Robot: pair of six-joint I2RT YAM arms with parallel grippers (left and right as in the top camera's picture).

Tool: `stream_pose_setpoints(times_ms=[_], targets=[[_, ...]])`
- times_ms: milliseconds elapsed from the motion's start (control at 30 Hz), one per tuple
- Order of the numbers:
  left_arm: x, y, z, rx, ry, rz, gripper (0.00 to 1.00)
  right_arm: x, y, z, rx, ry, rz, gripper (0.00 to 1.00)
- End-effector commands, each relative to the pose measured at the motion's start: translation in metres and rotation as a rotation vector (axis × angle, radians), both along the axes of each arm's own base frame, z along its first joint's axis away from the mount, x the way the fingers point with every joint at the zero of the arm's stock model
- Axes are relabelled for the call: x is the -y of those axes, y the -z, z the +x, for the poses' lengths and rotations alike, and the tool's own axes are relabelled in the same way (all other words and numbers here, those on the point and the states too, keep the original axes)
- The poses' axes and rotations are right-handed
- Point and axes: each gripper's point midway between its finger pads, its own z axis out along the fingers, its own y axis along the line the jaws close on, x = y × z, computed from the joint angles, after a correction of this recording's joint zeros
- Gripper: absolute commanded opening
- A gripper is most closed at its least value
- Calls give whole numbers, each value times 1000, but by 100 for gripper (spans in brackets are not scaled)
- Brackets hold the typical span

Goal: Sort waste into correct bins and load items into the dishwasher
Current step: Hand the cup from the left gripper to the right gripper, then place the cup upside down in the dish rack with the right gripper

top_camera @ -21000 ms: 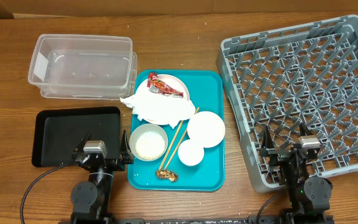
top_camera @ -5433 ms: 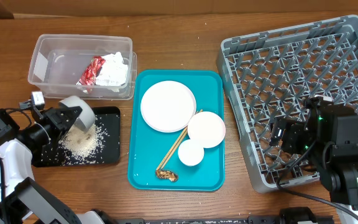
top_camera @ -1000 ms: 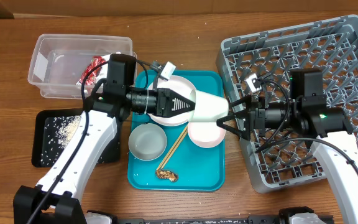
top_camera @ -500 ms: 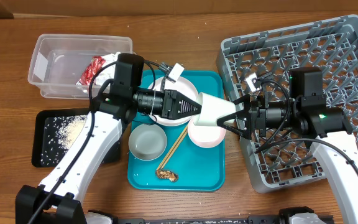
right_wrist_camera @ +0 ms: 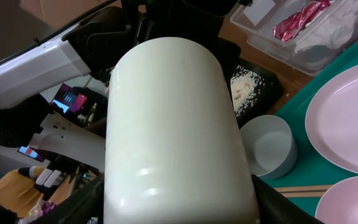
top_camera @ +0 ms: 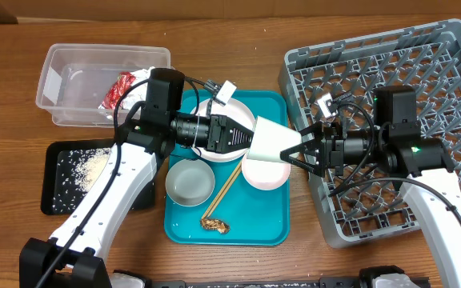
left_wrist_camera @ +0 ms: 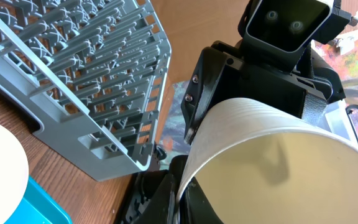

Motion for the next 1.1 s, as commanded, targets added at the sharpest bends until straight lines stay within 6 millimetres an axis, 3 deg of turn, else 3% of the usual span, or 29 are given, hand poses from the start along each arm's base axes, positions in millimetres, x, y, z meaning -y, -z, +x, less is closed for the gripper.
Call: stream_pose_setpoints(times_ms=[0, 33, 133, 233, 433, 500, 600, 800, 867, 933, 1067], targets=[[3, -1, 3, 4, -3, 5, 6, -2, -9, 1, 32, -12, 11, 54], [2, -1, 4, 5, -5, 6, 10, -2, -9, 1, 31, -12, 11, 53], [2, 5, 9, 20, -36, 37, 34, -1, -4, 4, 18, 11, -15, 44], [-2, 18, 15, 22, -85, 102, 48, 3, 8, 11, -33, 71, -78, 38], [-36, 65, 29, -4, -238, 364, 56, 19, 40, 26, -128, 232, -267, 23], [-56, 74, 32, 1, -296, 447, 56, 36, 54, 33, -170, 337, -404, 23], [-80, 78, 33, 21, -360, 543, 57, 60, 59, 41, -218, 473, -540, 19], [-127, 79, 32, 88, -499, 752, 58, 120, 38, 57, -299, 782, -689, 10], [-136, 78, 31, 102, -530, 800, 58, 148, 30, 60, -329, 906, -730, 4], [-144, 77, 30, 114, -555, 836, 58, 182, 22, 59, -366, 1030, -755, 4], [-151, 79, 31, 117, -576, 877, 58, 227, 14, 52, -438, 1175, -756, 4]])
